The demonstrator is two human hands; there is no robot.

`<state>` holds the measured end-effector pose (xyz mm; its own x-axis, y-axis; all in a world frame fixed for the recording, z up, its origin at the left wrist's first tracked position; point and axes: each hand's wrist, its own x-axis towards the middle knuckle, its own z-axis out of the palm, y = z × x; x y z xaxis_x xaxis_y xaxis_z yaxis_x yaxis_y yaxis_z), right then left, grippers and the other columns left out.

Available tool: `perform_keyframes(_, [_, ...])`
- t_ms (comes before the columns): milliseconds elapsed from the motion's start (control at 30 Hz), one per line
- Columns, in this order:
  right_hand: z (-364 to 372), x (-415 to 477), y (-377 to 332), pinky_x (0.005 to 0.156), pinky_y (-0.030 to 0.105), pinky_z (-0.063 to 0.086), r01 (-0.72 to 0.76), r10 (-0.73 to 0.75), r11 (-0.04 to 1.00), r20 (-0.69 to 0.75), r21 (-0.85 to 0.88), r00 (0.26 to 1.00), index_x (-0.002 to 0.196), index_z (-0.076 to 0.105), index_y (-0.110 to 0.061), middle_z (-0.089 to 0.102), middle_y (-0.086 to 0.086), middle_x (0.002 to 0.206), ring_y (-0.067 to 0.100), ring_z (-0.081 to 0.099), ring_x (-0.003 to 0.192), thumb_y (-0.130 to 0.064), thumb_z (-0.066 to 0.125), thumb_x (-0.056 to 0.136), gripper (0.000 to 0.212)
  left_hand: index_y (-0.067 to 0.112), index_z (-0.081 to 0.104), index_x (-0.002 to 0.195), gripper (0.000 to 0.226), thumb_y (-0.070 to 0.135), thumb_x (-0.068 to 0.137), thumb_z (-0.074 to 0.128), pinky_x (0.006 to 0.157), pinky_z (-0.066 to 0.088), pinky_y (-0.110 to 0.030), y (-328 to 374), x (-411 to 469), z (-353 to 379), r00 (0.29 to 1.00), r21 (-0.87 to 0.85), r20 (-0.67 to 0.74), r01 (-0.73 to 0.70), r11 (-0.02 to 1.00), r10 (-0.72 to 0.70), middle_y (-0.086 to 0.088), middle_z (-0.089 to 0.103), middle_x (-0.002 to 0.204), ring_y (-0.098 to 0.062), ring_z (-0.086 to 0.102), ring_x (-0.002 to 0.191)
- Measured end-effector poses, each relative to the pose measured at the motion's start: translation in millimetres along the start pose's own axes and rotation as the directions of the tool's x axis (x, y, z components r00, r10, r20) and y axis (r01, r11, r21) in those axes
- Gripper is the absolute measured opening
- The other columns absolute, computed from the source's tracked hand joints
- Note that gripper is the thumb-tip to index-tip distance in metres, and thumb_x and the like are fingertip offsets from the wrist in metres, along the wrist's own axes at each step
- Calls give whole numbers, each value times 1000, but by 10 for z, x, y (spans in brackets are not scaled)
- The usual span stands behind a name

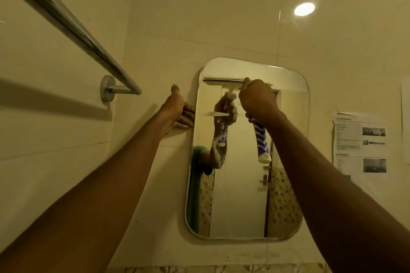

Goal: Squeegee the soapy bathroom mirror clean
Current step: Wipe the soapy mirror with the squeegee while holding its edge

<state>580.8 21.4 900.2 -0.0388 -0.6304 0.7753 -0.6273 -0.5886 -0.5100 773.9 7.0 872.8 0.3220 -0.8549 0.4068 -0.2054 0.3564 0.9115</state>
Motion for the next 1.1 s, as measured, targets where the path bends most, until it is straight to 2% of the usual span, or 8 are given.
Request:
perform_keyframes(67, [52, -60, 42, 72, 39, 59, 10, -9, 1000, 54, -26, 999, 102, 56, -2, 62, 11, 83, 25, 66, 72, -23, 39, 103, 27, 0, 66, 86, 85, 54, 98, 2, 75, 53, -37, -3, 7, -3, 1000, -16, -10, -4, 1000, 4, -20, 69, 83, -32, 65, 72])
perform_keyframes(200, [339, -493, 348, 46, 24, 47, -36, 35, 999, 77, 9, 996, 93, 55, -12, 59, 1, 72, 10, 55, 53, -32, 33, 104, 31, 0, 67, 82, 80, 47, 98, 4, 71, 52, -33, -27, 11, -1, 1000, -31, 4, -27, 999, 27, -18, 69, 78, -29, 64, 69])
perform_keyframes(400, [606, -1148, 612, 47, 20, 39, -71, 71, 997, 149, -5, 986, 96, 54, -14, 56, -2, 73, 9, 55, 59, -42, 34, 102, 34, 2, 66, 81, 72, 44, 100, 11, 68, 52, -31, -50, -3, 20, 998, 0, -6, -62, 998, 62, -15, 68, 75, -25, 63, 65])
perform_keyframes(533, [549, -1161, 590, 54, 29, 56, -109, 110, 994, 178, -16, 978, 81, 54, -19, 60, 1, 69, 13, 61, 57, -42, 29, 103, 40, 4, 69, 81, 65, 42, 100, 19, 64, 55, -31, -103, 28, 27, 991, 77, -56, -117, 990, 121, -14, 71, 77, -25, 65, 63])
perform_keyframes(667, [344, -888, 344, 52, 27, 54, -74, 65, 995, 129, 72, 989, 70, 49, -21, 58, 0, 65, 11, 56, 51, -37, 34, 103, 39, 2, 69, 83, 57, 34, 99, 25, 67, 58, -35, -128, 24, 54, 972, 154, -121, -180, 972, 199, -15, 72, 77, -27, 67, 63])
perform_keyframes(733, [347, -815, 291, 45, 21, 47, -79, 68, 992, 115, 96, 991, 77, 52, -17, 57, -1, 66, 8, 54, 49, -36, 32, 104, 39, 1, 68, 84, 53, 30, 99, 26, 66, 59, -33, -125, 18, 79, 962, 196, -144, -204, 959, 234, -16, 71, 77, -26, 67, 64])
perform_keyframes(1000, [857, -1534, 772, 46, 12, 36, -151, 139, 987, 177, 57, 974, 108, 50, -17, 56, -8, 77, 3, 55, 60, -32, 43, 101, 18, -1, 67, 90, 48, 29, 96, 30, 47, 52, -23, -227, 71, 113, 919, 290, -187, -285, 914, 346, -14, 71, 76, -25, 69, 59])
perform_keyframes(1100, [1004, -1812, 945, 46, 11, 34, -206, 196, 978, 198, 35, 960, 114, 52, -15, 58, -9, 80, 1, 55, 62, -31, 44, 101, 22, -2, 67, 92, 46, 28, 97, 31, 47, 53, -22, -248, 65, 113, 914, 298, -192, -294, 908, 358, -14, 71, 78, -26, 70, 63])
